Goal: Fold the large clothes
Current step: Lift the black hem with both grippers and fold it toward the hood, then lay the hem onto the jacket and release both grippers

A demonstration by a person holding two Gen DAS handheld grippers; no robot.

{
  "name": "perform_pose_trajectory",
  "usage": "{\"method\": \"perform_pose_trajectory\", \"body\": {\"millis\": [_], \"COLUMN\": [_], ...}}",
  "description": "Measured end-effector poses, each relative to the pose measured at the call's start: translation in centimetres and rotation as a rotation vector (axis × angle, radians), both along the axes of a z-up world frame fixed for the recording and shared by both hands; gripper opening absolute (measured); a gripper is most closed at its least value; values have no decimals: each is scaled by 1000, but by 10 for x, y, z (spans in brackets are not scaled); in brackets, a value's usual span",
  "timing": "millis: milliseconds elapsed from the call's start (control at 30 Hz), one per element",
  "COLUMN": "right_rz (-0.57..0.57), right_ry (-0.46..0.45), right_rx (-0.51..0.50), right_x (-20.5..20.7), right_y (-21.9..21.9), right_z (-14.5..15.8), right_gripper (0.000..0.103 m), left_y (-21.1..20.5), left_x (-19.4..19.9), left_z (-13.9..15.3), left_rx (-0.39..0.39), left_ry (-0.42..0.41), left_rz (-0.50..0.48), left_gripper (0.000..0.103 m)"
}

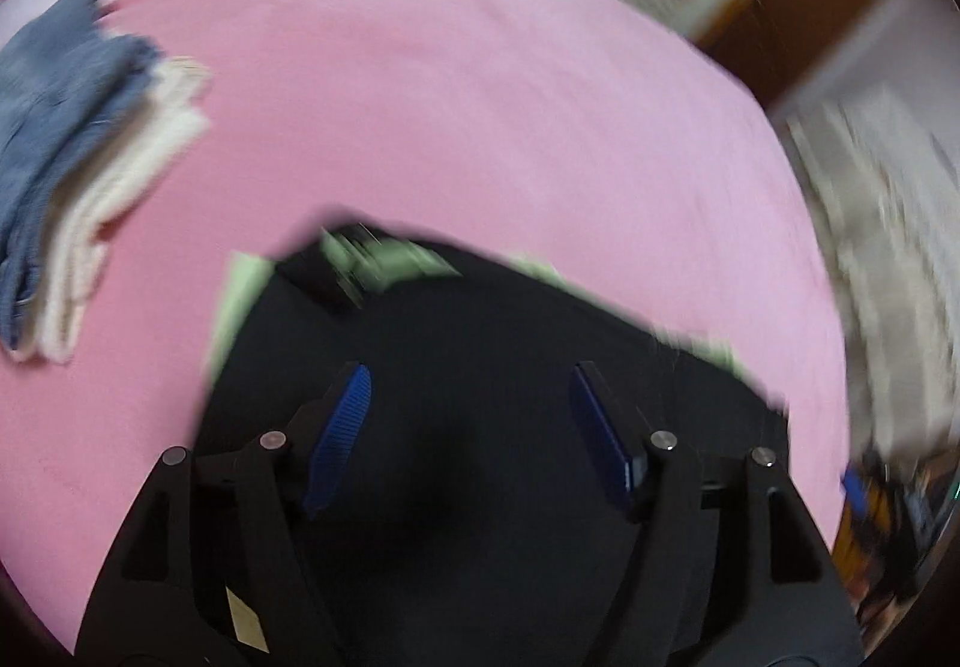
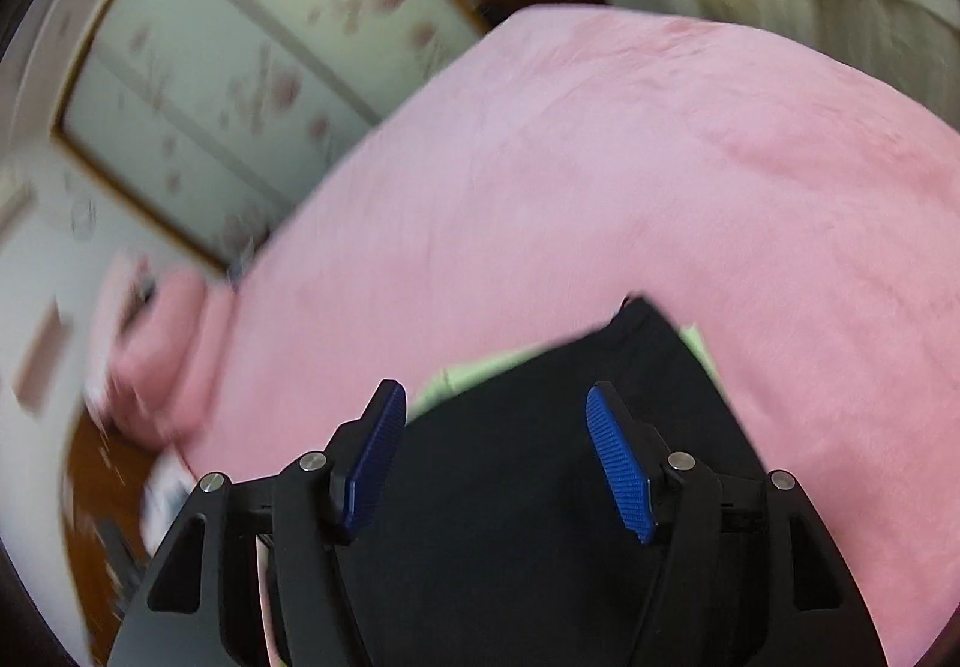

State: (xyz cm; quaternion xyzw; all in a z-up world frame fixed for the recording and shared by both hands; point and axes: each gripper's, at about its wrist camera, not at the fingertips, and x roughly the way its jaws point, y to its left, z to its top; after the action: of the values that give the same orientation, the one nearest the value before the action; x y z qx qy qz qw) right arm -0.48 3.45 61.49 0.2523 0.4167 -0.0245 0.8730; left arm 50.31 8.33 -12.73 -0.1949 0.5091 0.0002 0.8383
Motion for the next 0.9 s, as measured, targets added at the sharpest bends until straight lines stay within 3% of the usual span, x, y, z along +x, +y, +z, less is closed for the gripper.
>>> {"method": "perform_pose_trajectory", "body": {"millis": [67,167,233,300,400,433,500,567,667,767,800,900], "right_rz": [67,202,272,366,512,537,572,562,498,311,195,7], "right_ry": [49,141,179,219,315,338,397,433,409,400,430,436], "right_rx": [-25,25,67,108,131,111,66,36,-82,-135,-248,-287], "right_x": [-2,-23,-41,-60,-83,-86,-93,-97,-103,-107,-114,-128], "right_y": [24,74,98,125,162,167,178,175,137,64,35,-19], "right_z": [-16,-48,-66,-83,-110,-117,-136,-150,-156,-157,-155,-145], "right_gripper": [63,35,19,9,5,4,4,4,0,0,0,0], "left_y": [-32,-75,-98,-111,-120,-120,-118,-110,-83,-36,-19,6], "left_x": [-8,-31,-51,-65,-77,-79,-82,-79,-76,-76,-76,-72], "left_z": [-6,-16,-26,-36,-68,-83,-99,-103,-100,-112,-118,-119], "left_rx": [10,-39,-46,-47,-25,-12,-16,21,170,369,409,313], "left_ry": [13,41,54,90,235,301,347,339,299,311,320,324], "left_rz": [-86,-200,-258,-286,-286,-274,-269,-268,-223,-123,-91,-34], "left_gripper": [66,66,55,40,26,25,23,20,20,20,15,5]}}
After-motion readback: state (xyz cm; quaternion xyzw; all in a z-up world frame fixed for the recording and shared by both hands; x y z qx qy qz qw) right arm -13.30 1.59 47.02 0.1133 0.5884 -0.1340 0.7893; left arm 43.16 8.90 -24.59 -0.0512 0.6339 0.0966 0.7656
